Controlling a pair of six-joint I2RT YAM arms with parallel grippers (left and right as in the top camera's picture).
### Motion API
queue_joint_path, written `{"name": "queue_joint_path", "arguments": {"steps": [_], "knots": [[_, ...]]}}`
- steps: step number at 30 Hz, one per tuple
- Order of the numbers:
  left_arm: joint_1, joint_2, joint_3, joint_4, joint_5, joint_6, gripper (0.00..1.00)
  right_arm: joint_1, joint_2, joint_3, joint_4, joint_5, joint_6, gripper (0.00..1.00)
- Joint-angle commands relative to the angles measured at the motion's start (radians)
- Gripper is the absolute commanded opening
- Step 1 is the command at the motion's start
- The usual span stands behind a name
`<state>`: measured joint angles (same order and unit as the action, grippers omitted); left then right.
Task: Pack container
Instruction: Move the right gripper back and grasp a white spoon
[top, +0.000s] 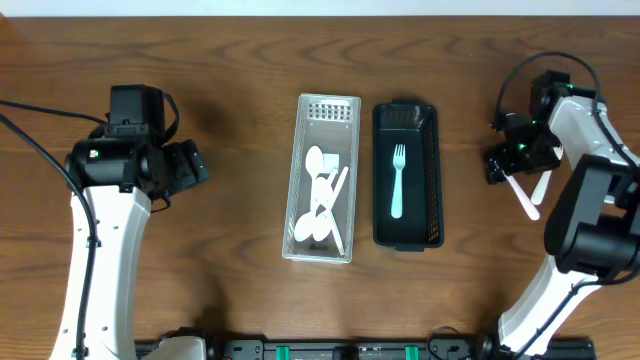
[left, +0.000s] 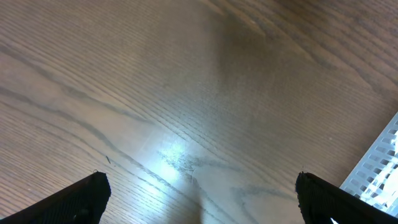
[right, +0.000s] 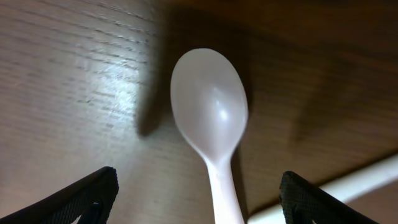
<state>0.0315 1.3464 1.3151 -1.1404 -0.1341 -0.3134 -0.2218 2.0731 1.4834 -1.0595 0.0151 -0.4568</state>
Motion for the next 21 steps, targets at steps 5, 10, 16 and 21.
{"name": "queue_joint_path", "arguments": {"steps": [5,10,16,21], "knots": [[-0.001,0.004,-0.007,0.001,-0.008,0.013,0.98,-0.004,0.016,-0.006,0.004,-0.005,0.0,0.8],[-0.001,0.004,-0.007,0.0,-0.008,0.014,0.98,-0.005,0.018,-0.007,-0.002,-0.005,0.008,0.75],[-0.001,0.004,-0.007,0.0,-0.008,0.013,0.98,-0.006,0.023,-0.029,0.01,-0.004,0.014,0.78],[-0.001,0.004,-0.007,0.0,-0.008,0.014,0.98,-0.008,0.023,-0.089,0.044,-0.004,0.014,0.8]]}}
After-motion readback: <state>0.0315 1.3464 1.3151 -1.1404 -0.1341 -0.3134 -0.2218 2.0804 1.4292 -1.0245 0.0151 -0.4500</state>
